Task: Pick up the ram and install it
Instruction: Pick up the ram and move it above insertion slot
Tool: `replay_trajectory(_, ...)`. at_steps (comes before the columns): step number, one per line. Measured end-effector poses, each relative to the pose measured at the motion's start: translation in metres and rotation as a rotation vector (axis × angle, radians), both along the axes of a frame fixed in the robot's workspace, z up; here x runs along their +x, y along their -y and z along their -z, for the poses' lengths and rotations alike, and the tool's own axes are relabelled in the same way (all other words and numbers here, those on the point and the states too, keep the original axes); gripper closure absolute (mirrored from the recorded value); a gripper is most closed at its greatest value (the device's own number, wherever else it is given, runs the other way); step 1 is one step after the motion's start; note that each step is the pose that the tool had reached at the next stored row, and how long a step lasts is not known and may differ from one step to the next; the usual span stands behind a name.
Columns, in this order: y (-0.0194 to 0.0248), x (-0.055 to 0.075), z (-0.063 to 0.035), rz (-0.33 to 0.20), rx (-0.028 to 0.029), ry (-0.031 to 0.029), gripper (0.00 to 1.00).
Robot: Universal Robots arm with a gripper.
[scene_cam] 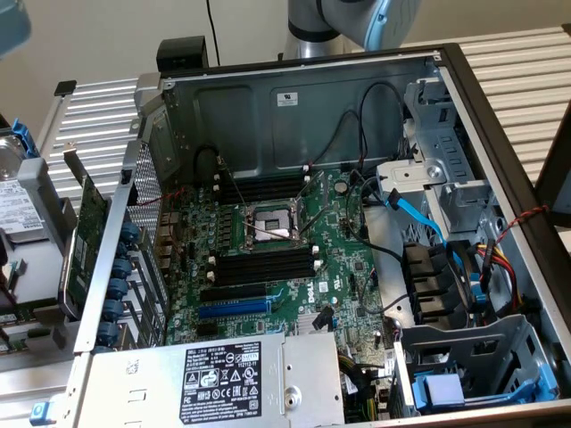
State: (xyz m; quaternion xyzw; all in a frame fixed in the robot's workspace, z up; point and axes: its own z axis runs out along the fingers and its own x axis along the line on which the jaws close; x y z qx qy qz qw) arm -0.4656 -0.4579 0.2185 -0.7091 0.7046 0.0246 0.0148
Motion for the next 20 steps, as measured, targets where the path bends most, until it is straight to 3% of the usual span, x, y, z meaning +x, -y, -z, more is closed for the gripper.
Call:
replay_trajectory(6, 0.0026, 0.001, 0.0074, -0.001, 0.0138, -0.0067, 0.58)
replay_trajectory(14, 0.0041, 0.002, 0.0182, -0.001, 0.0255, -0.0202, 0.6)
replay_trajectory(17, 0.0047, 0.002, 0.022, -0.001, 0.03, -0.0244, 0.78)
replay_trajectory(20, 0.005, 0.002, 0.0229, -0.001, 0.0327, -0.0308, 0.86)
